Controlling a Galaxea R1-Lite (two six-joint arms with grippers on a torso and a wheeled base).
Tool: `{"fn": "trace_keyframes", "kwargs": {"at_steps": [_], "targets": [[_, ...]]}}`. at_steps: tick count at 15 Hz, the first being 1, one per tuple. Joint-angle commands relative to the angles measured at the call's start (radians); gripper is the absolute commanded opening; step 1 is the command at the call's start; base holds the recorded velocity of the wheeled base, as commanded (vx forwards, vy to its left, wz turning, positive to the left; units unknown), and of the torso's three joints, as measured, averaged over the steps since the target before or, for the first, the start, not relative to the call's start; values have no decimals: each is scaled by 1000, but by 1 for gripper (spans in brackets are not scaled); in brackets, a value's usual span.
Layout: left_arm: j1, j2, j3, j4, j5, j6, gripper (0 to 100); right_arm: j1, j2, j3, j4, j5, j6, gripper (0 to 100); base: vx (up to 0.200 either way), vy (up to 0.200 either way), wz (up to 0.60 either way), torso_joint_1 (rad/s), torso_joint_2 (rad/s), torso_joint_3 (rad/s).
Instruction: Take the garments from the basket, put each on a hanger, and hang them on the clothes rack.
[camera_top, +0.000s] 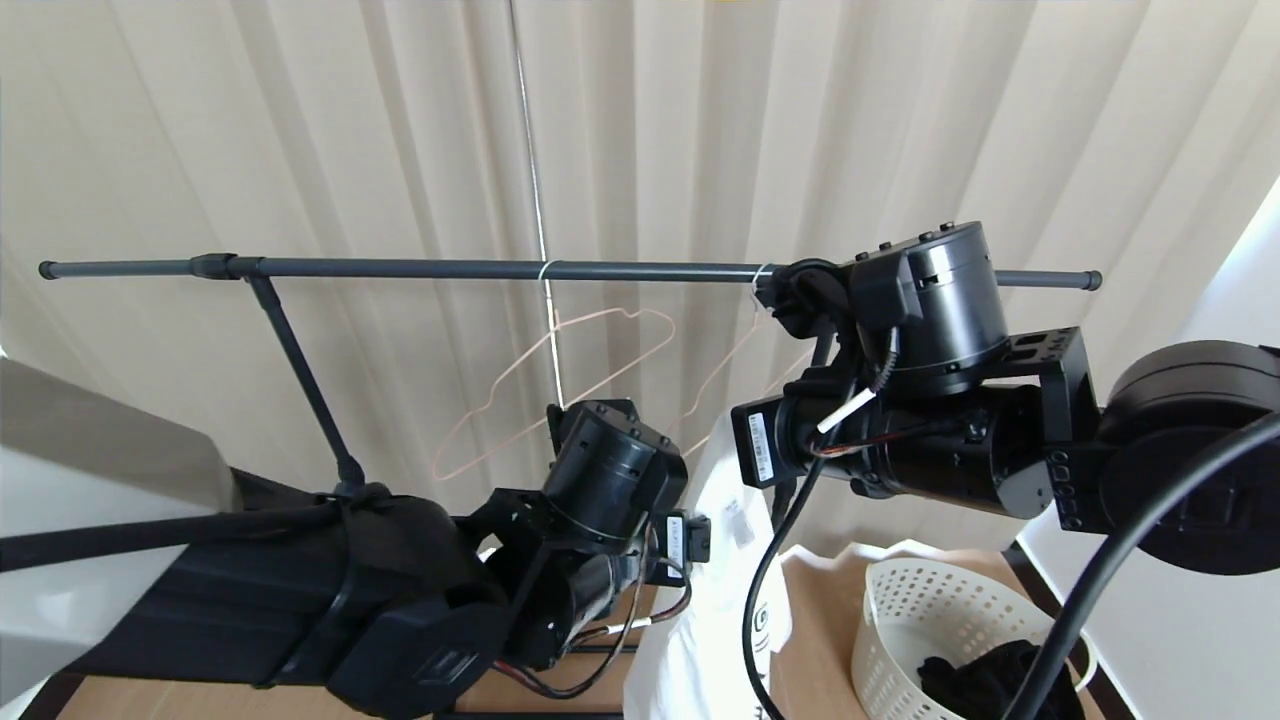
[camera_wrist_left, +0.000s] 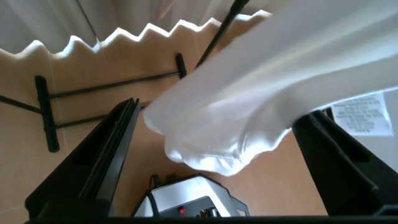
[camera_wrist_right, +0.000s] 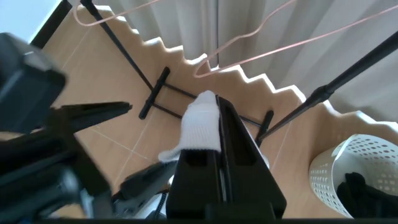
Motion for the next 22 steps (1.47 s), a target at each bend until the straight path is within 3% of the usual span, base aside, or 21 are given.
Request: {"fn": "trace_keyframes", "kwargs": {"at_steps": [1, 10, 14, 22], "targets": [[5, 49, -18, 0, 9, -5, 100, 5, -61, 36, 0, -1, -4, 0, 0, 0, 0, 0, 0, 0], [42, 93, -11, -49, 29, -8, 100, 5, -219, 163, 0, 15, -113, 0, 0, 0, 0, 0, 0, 0], [34, 92, -6, -107, 27, 18, 100, 5, -220, 218, -107, 32, -159, 0, 0, 0, 0, 0, 0, 0], [-20, 95, 5, -133, 27, 78, 100, 3, -257, 220, -121, 32, -162, 0, 0, 0, 0, 0, 0, 0]]}}
